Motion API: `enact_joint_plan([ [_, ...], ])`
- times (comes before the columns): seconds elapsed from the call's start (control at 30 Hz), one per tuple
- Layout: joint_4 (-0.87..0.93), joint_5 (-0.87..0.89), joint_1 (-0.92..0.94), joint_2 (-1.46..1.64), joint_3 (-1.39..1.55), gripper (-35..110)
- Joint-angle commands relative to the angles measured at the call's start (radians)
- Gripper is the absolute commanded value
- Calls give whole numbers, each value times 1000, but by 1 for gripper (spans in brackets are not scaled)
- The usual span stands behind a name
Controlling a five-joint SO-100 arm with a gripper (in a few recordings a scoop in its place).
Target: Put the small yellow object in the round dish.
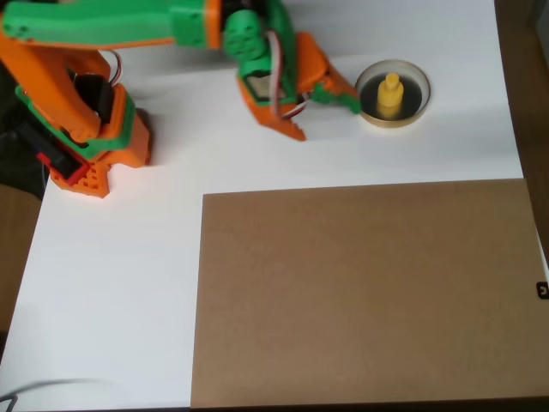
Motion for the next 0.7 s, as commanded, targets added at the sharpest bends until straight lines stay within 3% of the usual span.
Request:
enact_joint_plan([
  [0.0, -8, -35, 81, 227, 107, 27],
  [0.67, -184, -41, 741, 759, 525, 28],
])
